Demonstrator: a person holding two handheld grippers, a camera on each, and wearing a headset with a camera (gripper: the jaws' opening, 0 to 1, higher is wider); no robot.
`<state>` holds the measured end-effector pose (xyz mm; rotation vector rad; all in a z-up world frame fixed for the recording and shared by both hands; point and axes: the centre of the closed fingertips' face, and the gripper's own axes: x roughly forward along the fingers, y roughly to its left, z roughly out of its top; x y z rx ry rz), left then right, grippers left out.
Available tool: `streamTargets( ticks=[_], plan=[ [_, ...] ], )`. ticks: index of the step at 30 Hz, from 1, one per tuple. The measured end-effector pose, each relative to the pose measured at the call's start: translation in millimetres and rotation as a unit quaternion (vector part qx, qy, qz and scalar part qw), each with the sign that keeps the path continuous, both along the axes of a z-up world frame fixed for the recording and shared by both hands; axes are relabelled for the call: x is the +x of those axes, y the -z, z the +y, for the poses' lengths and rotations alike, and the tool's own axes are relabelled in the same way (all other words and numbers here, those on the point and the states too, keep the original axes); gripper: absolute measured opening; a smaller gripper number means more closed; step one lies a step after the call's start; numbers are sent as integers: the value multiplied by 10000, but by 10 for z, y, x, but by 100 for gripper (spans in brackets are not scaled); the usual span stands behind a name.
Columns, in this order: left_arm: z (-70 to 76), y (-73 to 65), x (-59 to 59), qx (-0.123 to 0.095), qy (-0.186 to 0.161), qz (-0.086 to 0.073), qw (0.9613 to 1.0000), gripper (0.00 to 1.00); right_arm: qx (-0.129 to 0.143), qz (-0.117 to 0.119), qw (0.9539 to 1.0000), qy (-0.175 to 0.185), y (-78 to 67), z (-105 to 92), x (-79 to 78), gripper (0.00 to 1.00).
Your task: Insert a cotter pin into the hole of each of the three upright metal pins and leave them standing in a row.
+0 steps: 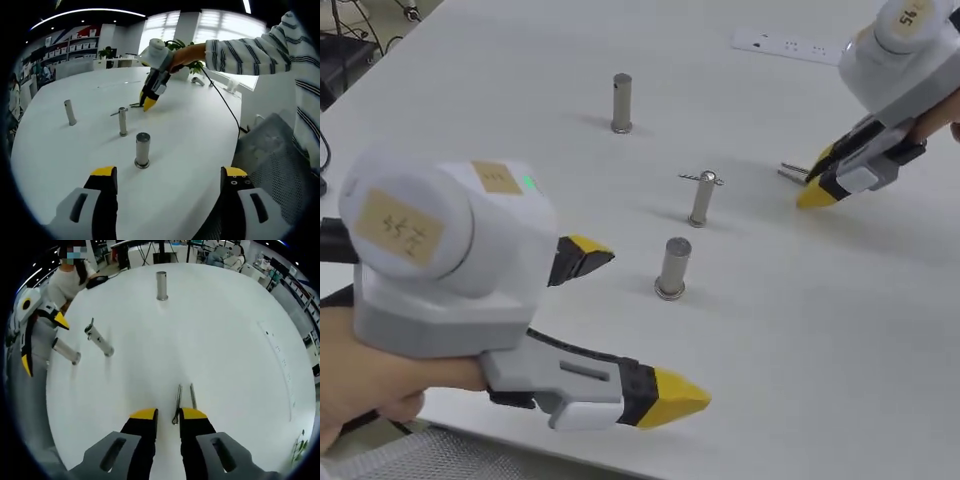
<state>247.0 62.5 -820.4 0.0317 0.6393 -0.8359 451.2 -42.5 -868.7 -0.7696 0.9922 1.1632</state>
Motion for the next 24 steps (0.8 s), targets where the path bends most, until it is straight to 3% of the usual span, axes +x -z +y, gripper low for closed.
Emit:
streamTargets(
  ticks=[5, 9, 14, 21, 24],
  plan=[
    [19, 4, 29, -23, -105, 13, 9999, 85, -13, -83, 9995, 311, 12, -27, 108, 5],
    [44, 11, 38, -45, -164, 40, 9998, 84, 12, -65, 9995, 297, 6, -25, 68, 5],
    [38, 30, 16, 33, -51, 47, 10000, 84, -20, -209, 9998, -3, 19, -21, 84, 4],
    [-30, -2, 38, -62, -96, 70, 9999, 84, 84, -187, 9998, 81, 25, -30, 130, 3],
    [-71, -14, 27, -48, -33, 54, 10000, 84, 76, -294, 9995, 10, 23, -21, 89, 3]
  ],
)
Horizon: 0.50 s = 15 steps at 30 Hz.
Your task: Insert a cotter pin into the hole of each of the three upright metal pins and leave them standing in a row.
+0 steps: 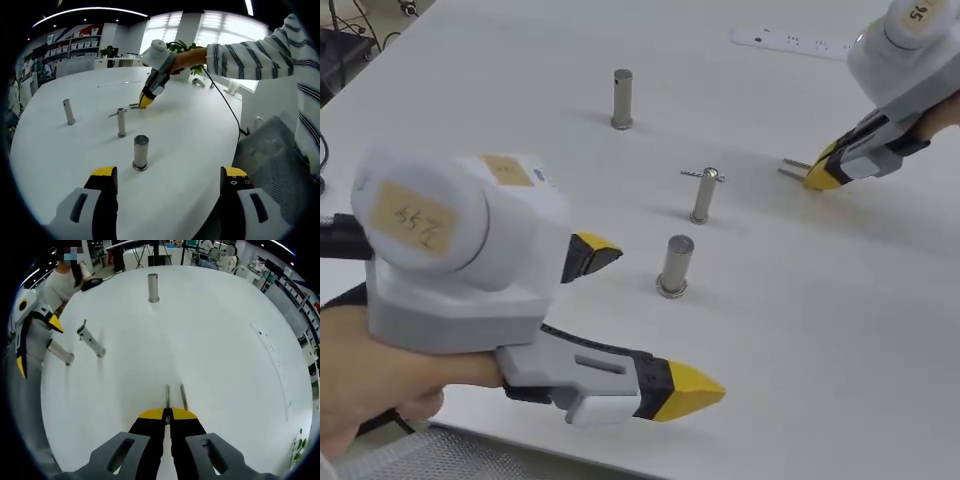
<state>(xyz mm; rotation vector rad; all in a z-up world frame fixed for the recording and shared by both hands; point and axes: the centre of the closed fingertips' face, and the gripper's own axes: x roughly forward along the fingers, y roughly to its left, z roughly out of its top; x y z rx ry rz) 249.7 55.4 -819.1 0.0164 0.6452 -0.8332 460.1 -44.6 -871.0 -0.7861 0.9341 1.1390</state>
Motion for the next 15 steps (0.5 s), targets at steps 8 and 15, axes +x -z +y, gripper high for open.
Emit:
streamTargets(
  ticks=[8, 15],
  plan=[
    [-47, -34, -20, 20, 108, -33, 9999, 82, 38, -176, 9998, 9, -15, -16, 6, 3],
    [-40, -92, 0, -22, 111, -57, 9999, 81, -14, -558, 9984, -83, -52, -20, 44, 3]
  ],
)
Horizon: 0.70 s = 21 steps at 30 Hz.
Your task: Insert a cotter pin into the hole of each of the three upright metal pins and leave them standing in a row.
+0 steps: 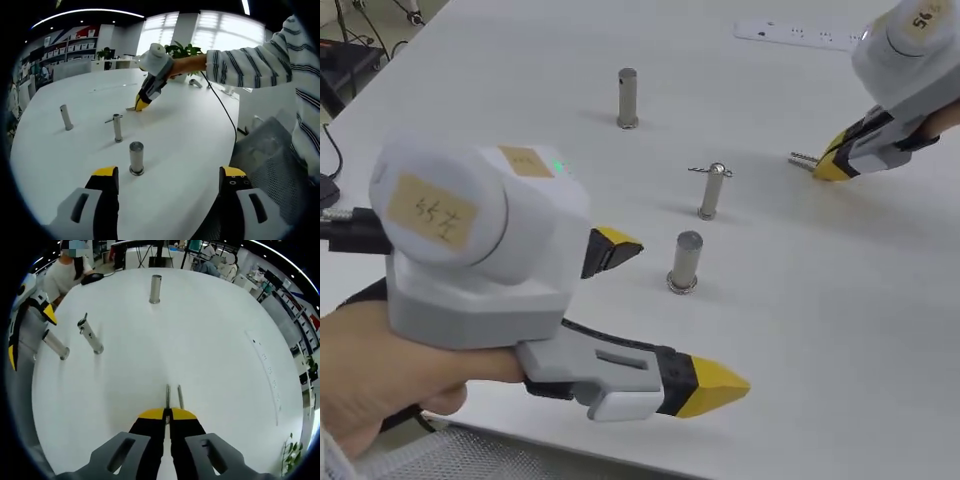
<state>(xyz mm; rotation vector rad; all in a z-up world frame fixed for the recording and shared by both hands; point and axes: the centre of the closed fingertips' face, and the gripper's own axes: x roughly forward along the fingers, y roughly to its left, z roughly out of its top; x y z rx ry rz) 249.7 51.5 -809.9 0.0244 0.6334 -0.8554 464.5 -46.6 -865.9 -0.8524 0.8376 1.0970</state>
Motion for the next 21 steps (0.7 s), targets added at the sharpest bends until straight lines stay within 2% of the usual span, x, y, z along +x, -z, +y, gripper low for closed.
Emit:
streamTargets(
  ticks=[4, 10, 14, 16, 18, 19, 21],
  plan=[
    [24, -2, -5, 85, 75, 33, 9999, 80, 25, -152, 9998, -114, -70, 5, -61, 2],
    [87, -21, 43, 111, -6, 20, 9999, 79, 124, -293, 9993, -219, -168, 2, -180, 2],
    [138, -55, 88, 156, -70, -27, 9998, 77, 262, -361, 9989, -175, -216, 25, -231, 2],
    [161, -85, 125, 154, -134, -63, 9998, 75, 328, -418, 9985, -149, -275, 31, -332, 2],
    [172, -116, 157, 139, -169, -96, 9997, 74, 382, -481, 9980, -165, -316, 20, -314, 2],
    [174, -142, 182, 116, -194, -126, 9997, 74, 394, -567, 9974, -193, -365, 25, -384, 2],
    [171, -187, 222, 53, -228, -160, 9996, 74, 401, -658, 9968, -204, -415, 12, -430, 2]
  ],
)
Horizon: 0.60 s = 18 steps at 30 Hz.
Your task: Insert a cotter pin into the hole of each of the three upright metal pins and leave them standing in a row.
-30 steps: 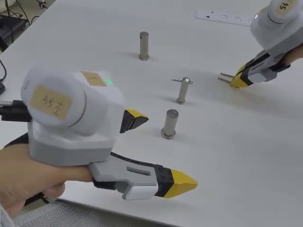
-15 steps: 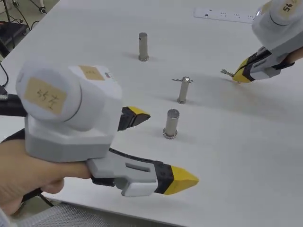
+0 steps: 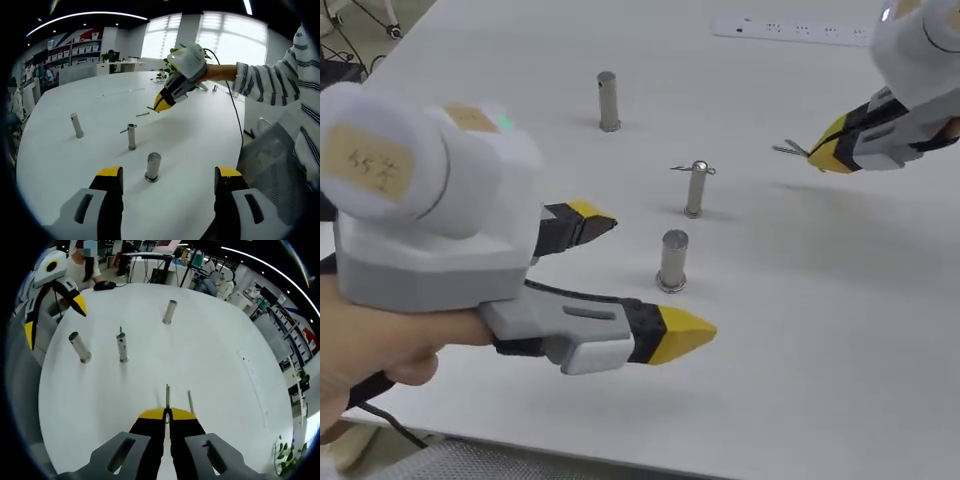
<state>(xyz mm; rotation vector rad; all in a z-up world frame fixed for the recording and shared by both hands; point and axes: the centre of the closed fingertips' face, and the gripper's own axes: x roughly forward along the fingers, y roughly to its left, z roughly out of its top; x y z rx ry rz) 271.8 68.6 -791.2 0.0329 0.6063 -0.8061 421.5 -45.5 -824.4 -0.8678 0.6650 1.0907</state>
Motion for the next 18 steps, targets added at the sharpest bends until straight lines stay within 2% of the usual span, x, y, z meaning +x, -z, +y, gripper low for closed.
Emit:
streamTargets(
  ticks=[3, 4, 7, 13, 18],
  plan=[
    [-35, -47, 19, -95, -40, 53, 9999, 71, 93, -48, 9999, -40, -62, 13, -102, 3],
    [-39, -53, 33, -123, -93, 90, 9998, 69, -21, -219, 9994, -286, -86, 28, -160, 3],
    [-37, -66, 67, -161, -153, 81, 9997, 67, -73, -317, 9987, -387, -102, 34, -259, 3],
    [-74, -132, 125, -342, -248, 86, 9991, 60, 78, -490, 9977, -457, -215, 105, -431, 3],
    [-128, -200, 181, -386, -229, 75, 9990, 58, 169, -619, 9968, -480, -284, 137, -559, 3]
  ],
)
